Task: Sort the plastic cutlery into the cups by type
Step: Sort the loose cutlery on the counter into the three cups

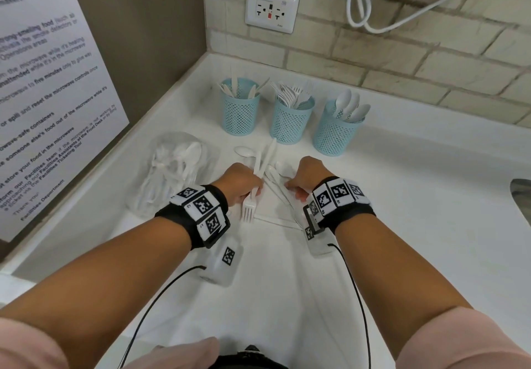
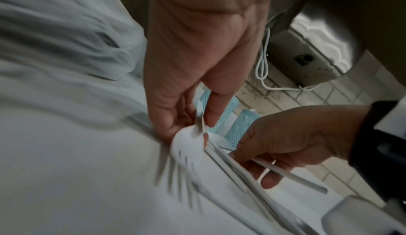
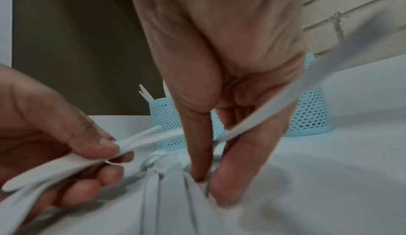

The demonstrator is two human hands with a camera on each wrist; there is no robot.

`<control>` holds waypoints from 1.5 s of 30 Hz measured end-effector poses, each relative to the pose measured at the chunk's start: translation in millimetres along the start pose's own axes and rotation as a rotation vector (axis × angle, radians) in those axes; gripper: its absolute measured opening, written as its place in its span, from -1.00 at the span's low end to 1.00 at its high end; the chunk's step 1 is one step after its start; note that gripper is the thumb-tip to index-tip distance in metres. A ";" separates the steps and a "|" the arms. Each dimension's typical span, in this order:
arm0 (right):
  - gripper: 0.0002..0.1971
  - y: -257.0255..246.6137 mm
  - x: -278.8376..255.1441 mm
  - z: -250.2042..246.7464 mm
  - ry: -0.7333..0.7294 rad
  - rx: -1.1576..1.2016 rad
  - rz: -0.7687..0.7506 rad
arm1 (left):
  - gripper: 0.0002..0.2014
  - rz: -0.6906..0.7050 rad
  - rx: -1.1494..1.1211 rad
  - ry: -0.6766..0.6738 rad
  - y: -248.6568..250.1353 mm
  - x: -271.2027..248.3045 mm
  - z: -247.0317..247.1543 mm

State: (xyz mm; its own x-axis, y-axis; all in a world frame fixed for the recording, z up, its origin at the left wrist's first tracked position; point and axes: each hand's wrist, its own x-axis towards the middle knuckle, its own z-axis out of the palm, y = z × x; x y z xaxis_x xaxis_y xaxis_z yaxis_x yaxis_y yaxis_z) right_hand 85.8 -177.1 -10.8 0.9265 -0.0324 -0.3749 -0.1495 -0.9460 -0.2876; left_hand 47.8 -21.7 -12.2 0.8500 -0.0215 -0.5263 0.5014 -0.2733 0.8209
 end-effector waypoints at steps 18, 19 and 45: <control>-0.71 -6.9 0.4 4.8 -0.018 0.121 0.055 | -0.80 -0.023 -0.188 -0.098 -1.3 -11.9 -2.6; -0.69 -4.7 0.2 3.1 -0.020 0.142 0.058 | -0.80 -0.023 -0.206 -0.099 -1.7 -11.7 -3.3; -0.67 -3.1 -5.0 -7.3 -0.036 0.150 0.021 | -0.77 -0.023 -0.415 -0.123 0.4 -10.4 -4.7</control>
State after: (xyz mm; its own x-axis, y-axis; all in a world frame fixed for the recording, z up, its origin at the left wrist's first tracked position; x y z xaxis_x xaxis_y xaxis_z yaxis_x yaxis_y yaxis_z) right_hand 84.1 -176.4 -1.6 0.9100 -0.0379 -0.4129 -0.2212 -0.8866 -0.4063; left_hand 39.9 -17.0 -5.4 0.8247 -0.1408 -0.5477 0.5641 0.1345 0.8147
